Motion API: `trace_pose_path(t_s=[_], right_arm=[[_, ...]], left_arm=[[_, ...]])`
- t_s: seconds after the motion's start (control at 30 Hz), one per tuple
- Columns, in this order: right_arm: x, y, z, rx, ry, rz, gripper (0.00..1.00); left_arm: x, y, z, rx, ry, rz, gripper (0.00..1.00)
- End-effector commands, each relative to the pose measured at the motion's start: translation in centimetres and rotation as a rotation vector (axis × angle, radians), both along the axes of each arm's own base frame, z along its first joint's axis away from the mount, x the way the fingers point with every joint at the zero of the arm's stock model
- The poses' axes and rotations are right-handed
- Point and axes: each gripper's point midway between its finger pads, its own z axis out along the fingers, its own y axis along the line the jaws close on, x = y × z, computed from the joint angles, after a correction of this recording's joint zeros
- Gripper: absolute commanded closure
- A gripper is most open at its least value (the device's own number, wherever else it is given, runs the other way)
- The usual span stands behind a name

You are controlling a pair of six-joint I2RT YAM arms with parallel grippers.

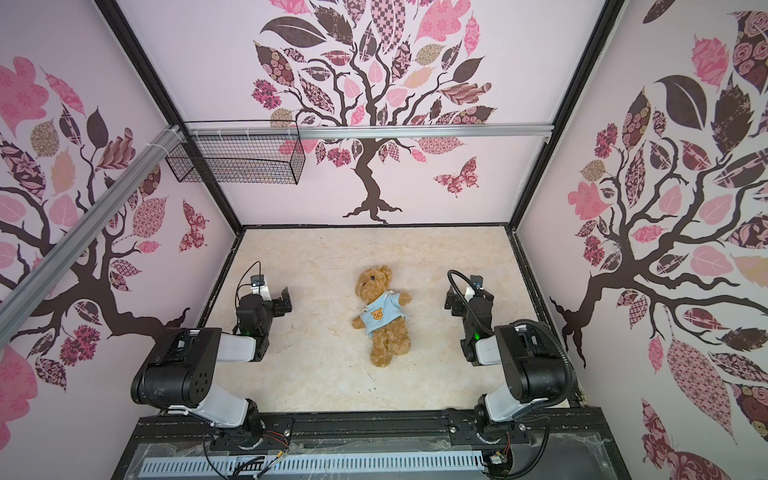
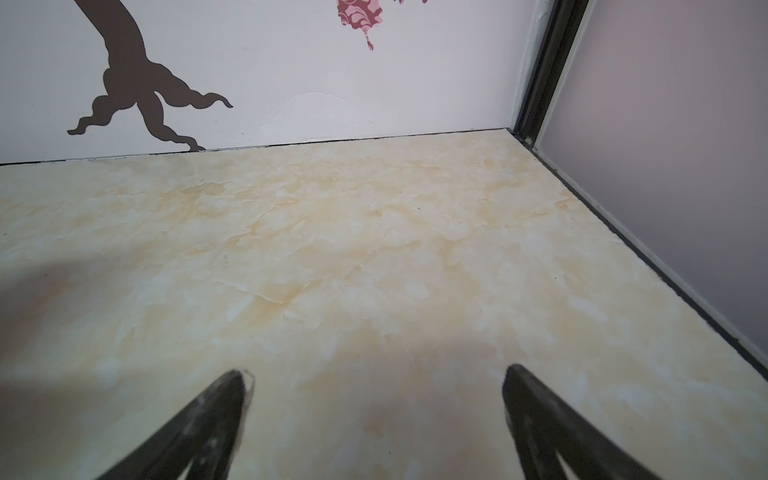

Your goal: Dress the teddy bear

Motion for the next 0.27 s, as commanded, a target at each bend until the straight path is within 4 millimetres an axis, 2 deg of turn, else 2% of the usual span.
trace_pose_path(t_s=[0.0, 0.23], right_arm=[[0.56, -0.32, 1.09, 0.008, -0.039, -0.015, 0.0], [0.55, -0.25, 1.11, 0.008, -0.039, -0.012, 0.0]], left_arm=[[0.82, 0.07, 1.36, -0.003, -0.036, -0.001, 0.03], [0.8, 0.12, 1.35, -0.003, -0.036, 0.001, 0.03]])
